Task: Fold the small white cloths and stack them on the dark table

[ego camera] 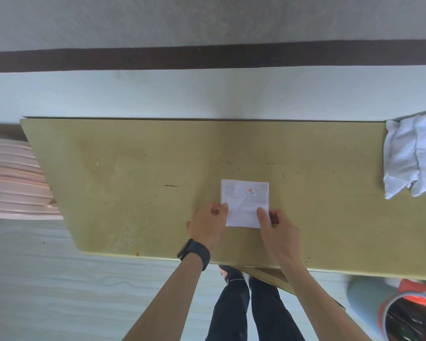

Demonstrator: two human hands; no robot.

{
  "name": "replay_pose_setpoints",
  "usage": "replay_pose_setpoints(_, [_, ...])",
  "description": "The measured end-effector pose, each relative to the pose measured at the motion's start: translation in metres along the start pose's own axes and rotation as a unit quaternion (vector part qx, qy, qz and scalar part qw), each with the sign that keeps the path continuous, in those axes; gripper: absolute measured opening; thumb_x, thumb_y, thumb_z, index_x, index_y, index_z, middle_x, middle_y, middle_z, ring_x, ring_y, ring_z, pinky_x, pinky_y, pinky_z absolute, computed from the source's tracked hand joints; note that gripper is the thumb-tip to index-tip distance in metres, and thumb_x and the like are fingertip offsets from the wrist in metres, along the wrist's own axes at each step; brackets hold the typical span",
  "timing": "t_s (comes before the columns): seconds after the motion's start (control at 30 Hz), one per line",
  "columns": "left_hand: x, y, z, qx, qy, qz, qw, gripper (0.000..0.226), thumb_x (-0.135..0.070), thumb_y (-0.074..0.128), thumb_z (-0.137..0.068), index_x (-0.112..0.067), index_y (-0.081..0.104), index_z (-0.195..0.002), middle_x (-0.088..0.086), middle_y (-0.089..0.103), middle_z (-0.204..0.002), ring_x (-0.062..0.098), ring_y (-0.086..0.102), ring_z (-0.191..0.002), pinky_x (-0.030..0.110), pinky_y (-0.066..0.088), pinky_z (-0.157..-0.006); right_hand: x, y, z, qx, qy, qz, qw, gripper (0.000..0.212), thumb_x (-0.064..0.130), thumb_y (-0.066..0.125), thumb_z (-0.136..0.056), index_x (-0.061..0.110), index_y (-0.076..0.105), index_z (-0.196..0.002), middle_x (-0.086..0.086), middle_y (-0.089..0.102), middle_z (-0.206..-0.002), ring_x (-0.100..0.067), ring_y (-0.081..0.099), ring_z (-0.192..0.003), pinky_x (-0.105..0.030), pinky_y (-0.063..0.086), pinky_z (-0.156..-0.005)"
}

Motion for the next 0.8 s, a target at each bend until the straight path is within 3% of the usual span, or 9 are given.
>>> replay_pose_setpoints(0.2, [-0.002,0.004,-0.001,-0.041,0.038,-0.061,0.997,0.033,-0.053,0.036,-0.098,-0.029,0.055,-0.088,-0.012,0.064,-0.079,0.019,0.059,-0.083,0.035,0.025,-0.082,-0.001,0.003,-0.010,-0.033,-0.014,0.079,0.996,0.025,0.050,0.038,-0.100,0.029,0.052,-0.096,0.011,0.064,-0.080,-0.015,0.060,-0.073,-0.039,0.053,-0.067])
replay_pose_setpoints(0.37, [-0.001,0.007,0.004,-0.066,0.058,-0.075,0.993,0.028,-0.053,0.034,-0.099,-0.031,0.051,-0.091,-0.013,0.065,-0.086,0.018,0.057,-0.090,0.033,0.025,-0.083,0.000,0.002,-0.006,-0.037,-0.032,0.123,0.991,0.023,0.052,0.036,-0.099,0.031,0.047,-0.096,0.013,0.064,-0.082,-0.015,0.059,-0.072,-0.036,0.052,-0.065])
replay_pose_setpoints(0.5, [0.002,0.007,0.009,-0.081,0.093,-0.055,0.991,0.027,-0.057,0.038,-0.096,-0.033,0.047,-0.106,-0.014,0.065,-0.099,0.016,0.059,-0.098,0.037,0.039,-0.090,-0.001,-0.013,-0.002,-0.075,-0.043,0.134,0.987,0.033,0.055,0.042,-0.096,0.028,0.049,-0.114,0.015,0.061,-0.104,-0.017,0.056,-0.081,-0.034,0.043,-0.070])
replay_pose_setpoints(0.63, [-0.002,0.014,0.015,-0.205,0.256,-0.149,0.933,0.037,-0.041,0.048,-0.095,-0.024,0.053,-0.126,-0.003,0.059,-0.128,0.024,0.053,-0.116,0.039,0.046,-0.089,0.004,-0.011,-0.004,-0.140,-0.166,0.142,0.966,0.029,0.039,0.047,-0.098,0.022,0.057,-0.119,0.007,0.058,-0.116,-0.019,0.056,-0.098,-0.032,0.043,-0.076])
replay_pose_setpoints(0.73, [-0.007,0.029,0.003,-0.191,0.357,-0.208,0.891,0.045,-0.036,0.043,-0.094,-0.020,0.058,-0.133,0.000,0.054,-0.142,0.023,0.052,-0.128,0.044,0.044,-0.100,0.011,0.014,-0.012,-0.138,-0.278,0.205,0.928,0.039,0.030,0.037,-0.099,0.015,0.060,-0.126,0.001,0.060,-0.131,-0.021,0.051,-0.118,-0.033,0.044,-0.089])
replay_pose_setpoints(0.8, [-0.008,0.035,-0.007,-0.153,0.361,-0.248,0.886,0.052,-0.037,0.038,-0.097,-0.017,0.050,-0.143,-0.001,0.042,-0.153,0.020,0.039,-0.140,0.048,0.030,-0.111,0.009,0.025,-0.022,-0.120,-0.295,0.251,0.914,0.049,0.030,0.030,-0.100,0.011,0.052,-0.140,-0.002,0.049,-0.148,-0.020,0.040,-0.137,-0.035,0.035,-0.103])
Point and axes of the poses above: each hand's wrist, its own z-axis away from the middle knuckle, its own y-axis out of the palm, x = y × z, the point moved 3 cm from there along -z, towards the middle knuckle
